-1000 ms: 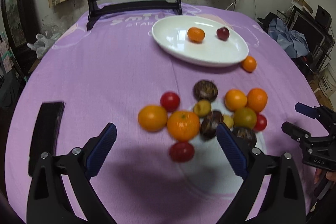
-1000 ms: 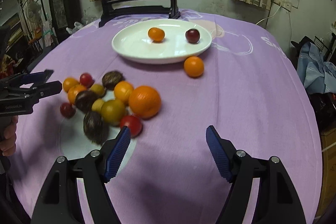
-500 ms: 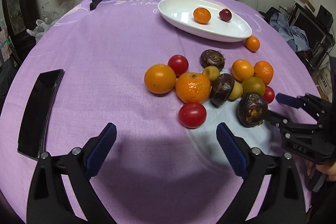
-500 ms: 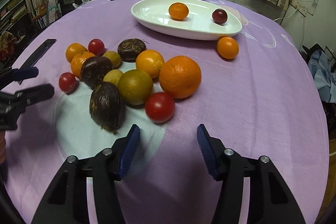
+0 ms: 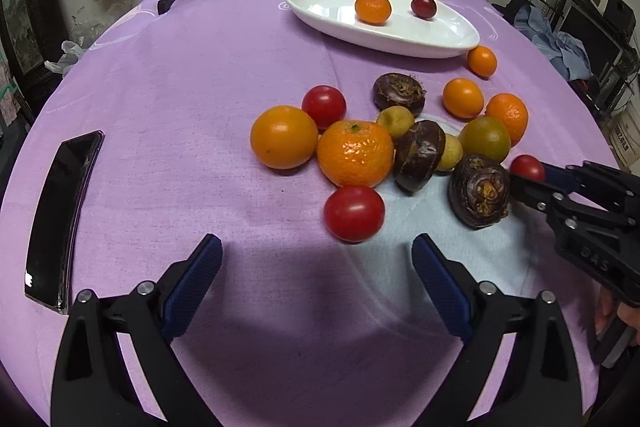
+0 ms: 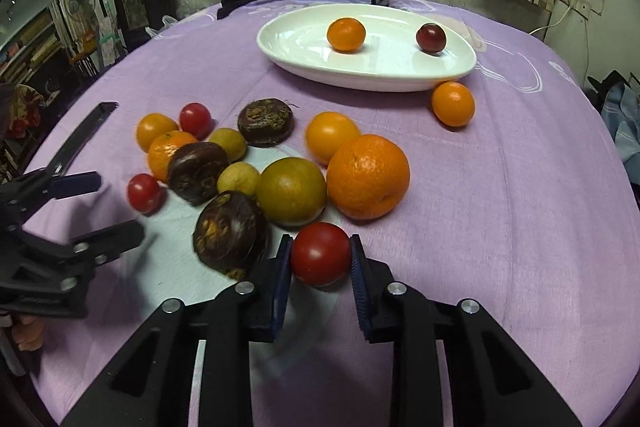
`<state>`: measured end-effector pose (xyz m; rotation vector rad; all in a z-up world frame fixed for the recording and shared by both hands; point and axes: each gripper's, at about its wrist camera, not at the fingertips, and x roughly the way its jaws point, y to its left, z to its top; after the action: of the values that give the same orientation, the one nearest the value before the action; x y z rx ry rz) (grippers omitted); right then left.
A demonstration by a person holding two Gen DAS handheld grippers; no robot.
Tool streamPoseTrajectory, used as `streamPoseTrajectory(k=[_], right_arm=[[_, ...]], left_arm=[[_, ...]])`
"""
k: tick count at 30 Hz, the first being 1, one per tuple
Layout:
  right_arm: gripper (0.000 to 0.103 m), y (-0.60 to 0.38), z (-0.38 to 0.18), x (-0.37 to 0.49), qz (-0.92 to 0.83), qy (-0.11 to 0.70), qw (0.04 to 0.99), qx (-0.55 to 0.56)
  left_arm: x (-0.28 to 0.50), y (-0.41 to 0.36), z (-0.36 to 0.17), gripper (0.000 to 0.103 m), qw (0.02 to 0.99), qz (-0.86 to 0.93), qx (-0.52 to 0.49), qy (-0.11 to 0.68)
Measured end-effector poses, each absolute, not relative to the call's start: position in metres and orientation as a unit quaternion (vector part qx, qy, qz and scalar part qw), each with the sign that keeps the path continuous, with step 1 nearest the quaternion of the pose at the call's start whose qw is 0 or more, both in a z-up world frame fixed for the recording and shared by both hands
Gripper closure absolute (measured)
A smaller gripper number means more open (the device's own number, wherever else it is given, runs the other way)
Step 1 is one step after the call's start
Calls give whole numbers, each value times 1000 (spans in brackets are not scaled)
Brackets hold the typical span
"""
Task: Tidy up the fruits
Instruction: 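Return to the cluster and grasp a red cherry tomato with the right gripper, then grasp another red cherry tomato with the left gripper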
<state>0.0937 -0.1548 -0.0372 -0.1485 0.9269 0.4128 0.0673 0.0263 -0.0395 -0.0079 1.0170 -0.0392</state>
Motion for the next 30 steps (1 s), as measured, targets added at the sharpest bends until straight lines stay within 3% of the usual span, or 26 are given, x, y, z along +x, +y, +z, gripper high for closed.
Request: streamPoseTrajectory(k=[7, 14, 21, 30], right_arm=[[74, -180, -34, 88, 217, 440, 871, -6], [74, -191, -34, 86, 220, 437, 872, 15], [74, -194, -28, 81, 214, 424, 880, 15], [74, -191, 17, 80, 237, 392, 889, 12]], left_arm=[[76, 18, -45, 35, 872, -4, 10, 490], [80, 11, -40, 74, 873, -25, 5, 486], [66, 9, -29, 74, 873, -40, 8, 487], [71, 4, 40, 74, 898, -78, 29, 432]])
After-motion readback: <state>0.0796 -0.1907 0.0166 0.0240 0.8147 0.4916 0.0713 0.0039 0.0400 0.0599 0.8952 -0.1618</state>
